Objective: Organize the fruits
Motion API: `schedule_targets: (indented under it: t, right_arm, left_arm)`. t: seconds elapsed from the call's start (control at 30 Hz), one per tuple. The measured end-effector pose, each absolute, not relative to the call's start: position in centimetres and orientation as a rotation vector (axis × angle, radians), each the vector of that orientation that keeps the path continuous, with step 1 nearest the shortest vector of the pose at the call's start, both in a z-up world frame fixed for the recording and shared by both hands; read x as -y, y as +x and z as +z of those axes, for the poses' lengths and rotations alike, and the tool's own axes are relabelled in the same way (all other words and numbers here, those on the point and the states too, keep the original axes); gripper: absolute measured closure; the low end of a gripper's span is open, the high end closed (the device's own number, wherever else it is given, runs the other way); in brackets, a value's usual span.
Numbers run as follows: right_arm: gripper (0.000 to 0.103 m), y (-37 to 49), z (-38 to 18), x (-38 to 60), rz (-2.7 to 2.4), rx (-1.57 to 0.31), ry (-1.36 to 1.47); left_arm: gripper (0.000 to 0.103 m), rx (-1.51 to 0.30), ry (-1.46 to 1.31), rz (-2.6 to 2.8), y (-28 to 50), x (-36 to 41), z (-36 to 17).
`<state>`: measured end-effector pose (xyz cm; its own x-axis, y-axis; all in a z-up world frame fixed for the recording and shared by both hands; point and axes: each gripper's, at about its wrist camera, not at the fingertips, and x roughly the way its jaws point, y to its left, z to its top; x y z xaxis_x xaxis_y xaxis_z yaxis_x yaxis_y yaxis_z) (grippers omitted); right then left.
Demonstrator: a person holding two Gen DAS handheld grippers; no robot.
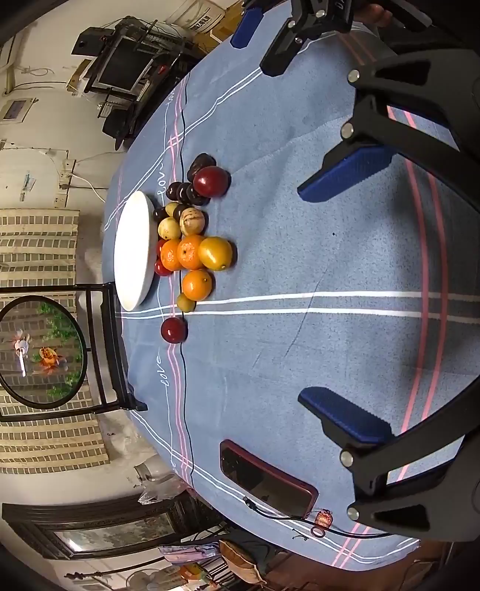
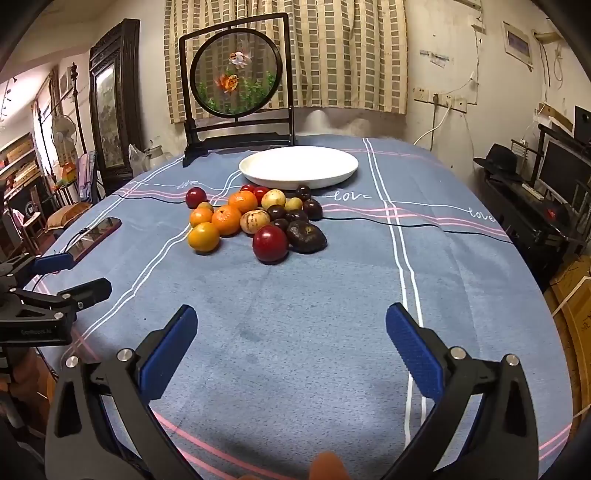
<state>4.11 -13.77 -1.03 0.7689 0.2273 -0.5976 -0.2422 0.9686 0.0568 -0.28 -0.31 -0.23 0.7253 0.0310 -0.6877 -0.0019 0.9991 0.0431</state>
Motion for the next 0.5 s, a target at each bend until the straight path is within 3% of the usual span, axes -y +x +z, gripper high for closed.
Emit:
schedule_targets:
  t: [0.5]
  right_arm:
    - [0.001, 4.13, -1.16, 13.64, 0.274, -0.645, -0.017]
  left_arm:
    - [0.002, -0.77, 0.039, 0.023, -0.16, 0.28, -0.53]
